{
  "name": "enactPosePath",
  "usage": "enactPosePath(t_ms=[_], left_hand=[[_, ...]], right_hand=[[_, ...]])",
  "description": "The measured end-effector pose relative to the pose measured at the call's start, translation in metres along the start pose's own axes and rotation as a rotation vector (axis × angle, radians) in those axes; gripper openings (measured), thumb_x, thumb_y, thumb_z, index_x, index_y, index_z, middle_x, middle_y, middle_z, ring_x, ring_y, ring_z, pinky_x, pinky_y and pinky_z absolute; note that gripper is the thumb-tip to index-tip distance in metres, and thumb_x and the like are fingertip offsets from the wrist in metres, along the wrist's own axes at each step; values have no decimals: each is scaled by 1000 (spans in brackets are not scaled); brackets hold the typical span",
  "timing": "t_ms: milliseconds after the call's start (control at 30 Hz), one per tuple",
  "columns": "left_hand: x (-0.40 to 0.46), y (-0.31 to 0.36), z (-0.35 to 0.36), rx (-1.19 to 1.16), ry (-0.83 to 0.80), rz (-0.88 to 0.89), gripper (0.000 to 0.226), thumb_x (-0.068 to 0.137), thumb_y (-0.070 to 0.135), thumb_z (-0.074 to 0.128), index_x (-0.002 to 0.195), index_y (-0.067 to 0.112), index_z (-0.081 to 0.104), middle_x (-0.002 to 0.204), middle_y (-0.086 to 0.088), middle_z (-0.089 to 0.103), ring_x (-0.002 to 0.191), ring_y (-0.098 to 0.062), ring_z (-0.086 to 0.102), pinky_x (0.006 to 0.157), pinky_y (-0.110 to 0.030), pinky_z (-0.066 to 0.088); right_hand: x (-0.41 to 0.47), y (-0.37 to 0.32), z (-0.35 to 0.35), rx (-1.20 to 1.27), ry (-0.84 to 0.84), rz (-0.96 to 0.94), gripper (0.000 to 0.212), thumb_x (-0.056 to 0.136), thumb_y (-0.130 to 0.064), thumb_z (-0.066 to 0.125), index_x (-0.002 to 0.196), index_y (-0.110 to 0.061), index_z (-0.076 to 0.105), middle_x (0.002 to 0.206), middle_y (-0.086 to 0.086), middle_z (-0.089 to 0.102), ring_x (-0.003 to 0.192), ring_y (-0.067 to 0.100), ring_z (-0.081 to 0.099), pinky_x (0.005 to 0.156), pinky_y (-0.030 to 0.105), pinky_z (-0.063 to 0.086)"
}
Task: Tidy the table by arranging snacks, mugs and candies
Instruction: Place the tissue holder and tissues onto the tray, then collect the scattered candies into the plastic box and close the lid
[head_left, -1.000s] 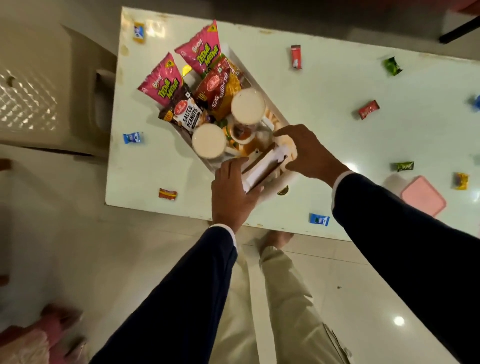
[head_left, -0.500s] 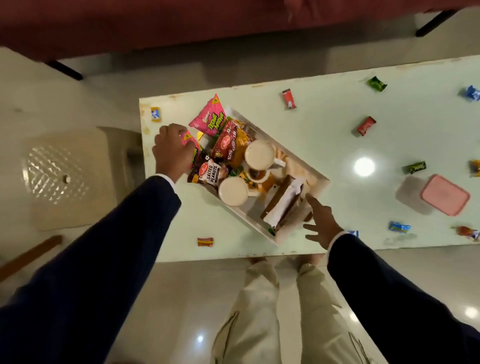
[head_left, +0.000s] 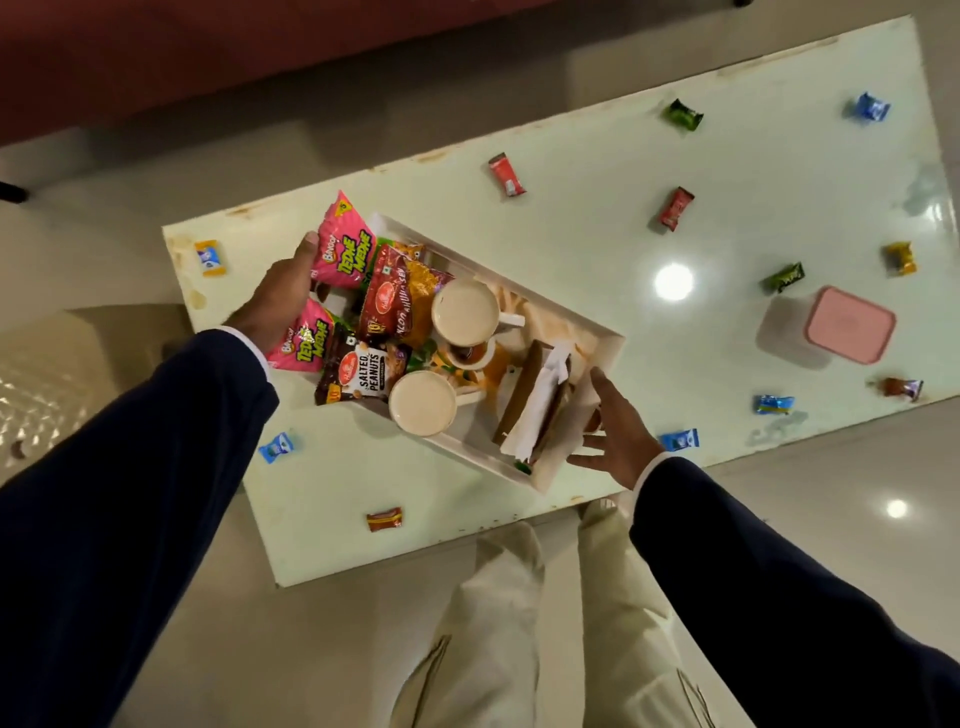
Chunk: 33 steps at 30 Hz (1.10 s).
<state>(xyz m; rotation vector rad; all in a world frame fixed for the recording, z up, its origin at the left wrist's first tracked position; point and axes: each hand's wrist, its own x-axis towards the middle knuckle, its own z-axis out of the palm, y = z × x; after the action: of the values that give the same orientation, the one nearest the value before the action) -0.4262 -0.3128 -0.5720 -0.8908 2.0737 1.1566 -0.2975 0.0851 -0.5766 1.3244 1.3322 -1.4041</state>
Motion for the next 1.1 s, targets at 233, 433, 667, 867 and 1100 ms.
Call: enactPosePath(t_ms=[233,433,667,867,1100], left_hand=[[-38,-16,15,-197,22,-35,75,94,76,26,122,22,69,120,-14,70,111,-35,65,108,-56,44],[-85,-41,54,-506,51,-87,60,97,70,31,110,27,72,101,-4,77,93,-28,73,86,-45,57],[-87,-53,99,-575,151,-116,49,97,70,35,99,34,68,100,1,73,94,-28,71,86,-43,55],[-85,-60,97,-564,184,-155,51,96,72,36,109,32,67,105,-1,72,96,-27,70,89,-43,54],[-101,-42,92,-116,440,25,46,102,46,45,133,12,51,131,-10,54,125,-33,52,99,-49,45]], right_hand=[[-12,-57,-20,-202,26,-87,71,89,-73,48,133,-17,50,110,7,59,113,35,60,98,58,52],[-9,-143,-38,-419,8,-128,61,85,-74,52,114,-21,54,99,2,56,102,28,57,89,51,53],[23,-187,-45,-587,18,-141,59,81,-73,58,112,-23,56,101,4,57,93,25,58,71,43,55],[35,-187,-43,-605,-20,-150,51,87,-69,54,109,-24,56,99,1,57,92,23,58,66,40,54],[22,-181,-48,-919,254,-518,53,94,-50,50,118,-3,59,120,15,63,98,33,63,75,38,53]])
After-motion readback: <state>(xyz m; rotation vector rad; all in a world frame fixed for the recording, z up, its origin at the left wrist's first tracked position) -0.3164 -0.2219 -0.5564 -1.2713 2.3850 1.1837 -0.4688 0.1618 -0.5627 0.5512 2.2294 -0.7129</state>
